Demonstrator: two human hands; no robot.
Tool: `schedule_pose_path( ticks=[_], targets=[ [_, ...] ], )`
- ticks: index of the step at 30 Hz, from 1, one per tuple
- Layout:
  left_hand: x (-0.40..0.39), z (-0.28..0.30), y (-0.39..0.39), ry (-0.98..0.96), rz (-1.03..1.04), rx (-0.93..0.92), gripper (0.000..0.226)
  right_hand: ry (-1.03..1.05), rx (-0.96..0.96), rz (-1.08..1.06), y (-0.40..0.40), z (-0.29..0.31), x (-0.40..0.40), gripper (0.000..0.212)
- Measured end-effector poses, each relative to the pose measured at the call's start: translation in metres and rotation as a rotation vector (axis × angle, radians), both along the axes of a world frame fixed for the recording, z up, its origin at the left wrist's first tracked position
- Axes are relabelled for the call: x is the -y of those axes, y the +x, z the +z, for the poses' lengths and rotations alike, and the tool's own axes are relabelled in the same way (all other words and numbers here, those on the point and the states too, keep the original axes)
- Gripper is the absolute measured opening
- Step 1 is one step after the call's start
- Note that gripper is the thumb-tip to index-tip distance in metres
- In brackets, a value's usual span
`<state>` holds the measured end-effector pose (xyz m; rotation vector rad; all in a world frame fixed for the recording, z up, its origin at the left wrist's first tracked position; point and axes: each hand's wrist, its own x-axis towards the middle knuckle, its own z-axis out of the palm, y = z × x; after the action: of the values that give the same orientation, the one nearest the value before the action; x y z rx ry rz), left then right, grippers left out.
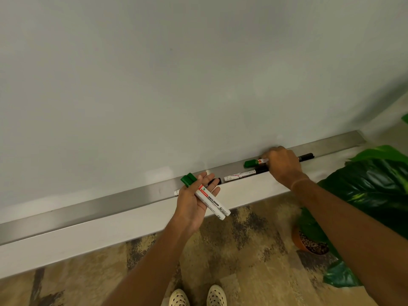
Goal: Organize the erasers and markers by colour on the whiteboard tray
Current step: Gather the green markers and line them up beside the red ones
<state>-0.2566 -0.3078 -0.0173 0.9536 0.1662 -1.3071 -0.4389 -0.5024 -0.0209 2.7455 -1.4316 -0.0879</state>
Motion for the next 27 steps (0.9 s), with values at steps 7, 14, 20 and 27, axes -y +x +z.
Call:
schedule_pose_path(
  ticks=[7,14,20,27],
  targets=[
    [0.007,0.003,0.0,0.001,-0.001,0.017,0.035,-0.023,0.089,0.003,0.001,-0.003,0.001,0.018],
    [0.009,0.006,-0.002,-0.014,-0.01,0.01,0.036,-0.006,0.283,0.011,0.003,0.003,-0.016,0.028],
    [0.01,0.008,-0.005,-0.013,-0.022,0.015,0.034,0.152,0.53,0.007,0.019,0.02,-0.052,0.024],
    [0.004,0.012,-0.001,-0.029,-0.028,0.072,0.033,0.525,0.813,-0.065,0.047,0.039,-0.096,0.027]
  ],
)
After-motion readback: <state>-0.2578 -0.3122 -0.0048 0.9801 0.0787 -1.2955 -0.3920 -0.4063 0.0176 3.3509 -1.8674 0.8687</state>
